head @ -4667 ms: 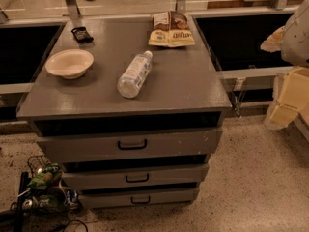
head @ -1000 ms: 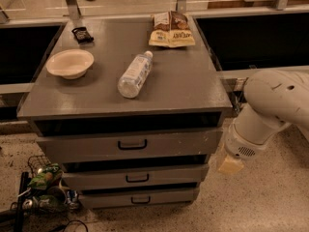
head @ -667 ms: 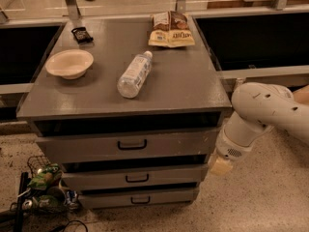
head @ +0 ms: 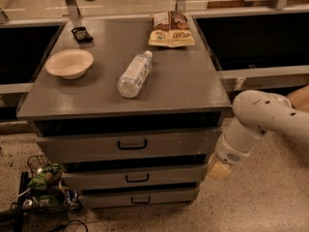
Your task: Open middle drawer
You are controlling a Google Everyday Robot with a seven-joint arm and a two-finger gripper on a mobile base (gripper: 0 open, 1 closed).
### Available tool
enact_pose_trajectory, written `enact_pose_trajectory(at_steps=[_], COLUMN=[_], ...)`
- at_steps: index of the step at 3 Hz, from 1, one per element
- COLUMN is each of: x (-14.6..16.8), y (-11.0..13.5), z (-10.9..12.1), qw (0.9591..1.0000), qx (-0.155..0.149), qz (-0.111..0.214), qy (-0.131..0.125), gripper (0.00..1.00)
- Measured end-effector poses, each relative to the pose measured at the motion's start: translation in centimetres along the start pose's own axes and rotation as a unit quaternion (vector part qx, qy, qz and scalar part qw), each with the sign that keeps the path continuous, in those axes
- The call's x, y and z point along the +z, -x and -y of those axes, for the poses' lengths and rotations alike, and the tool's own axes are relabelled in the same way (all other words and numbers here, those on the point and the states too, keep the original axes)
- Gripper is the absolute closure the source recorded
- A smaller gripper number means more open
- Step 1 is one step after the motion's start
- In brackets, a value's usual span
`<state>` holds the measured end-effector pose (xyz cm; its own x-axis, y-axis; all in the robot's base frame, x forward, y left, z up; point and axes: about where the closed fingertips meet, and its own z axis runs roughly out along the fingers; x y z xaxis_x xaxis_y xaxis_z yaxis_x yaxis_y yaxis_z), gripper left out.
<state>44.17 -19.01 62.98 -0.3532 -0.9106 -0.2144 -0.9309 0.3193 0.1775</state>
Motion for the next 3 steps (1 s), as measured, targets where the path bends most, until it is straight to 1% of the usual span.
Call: enact_pose_trajectory(at_steps=[1,2,3], x=[3.5,5.9,8.6], y=[0.6,1.3,2.4], z=[-0.3,-0.4,-1.0], qw=[0.9991,0.9972,0.9963], qx=[-0.006,-0.015,-0.030], qz=[0.040,0.068,0.073], qy=[0.016,0.027,0.035], gripper=[1.00,1.00,1.00])
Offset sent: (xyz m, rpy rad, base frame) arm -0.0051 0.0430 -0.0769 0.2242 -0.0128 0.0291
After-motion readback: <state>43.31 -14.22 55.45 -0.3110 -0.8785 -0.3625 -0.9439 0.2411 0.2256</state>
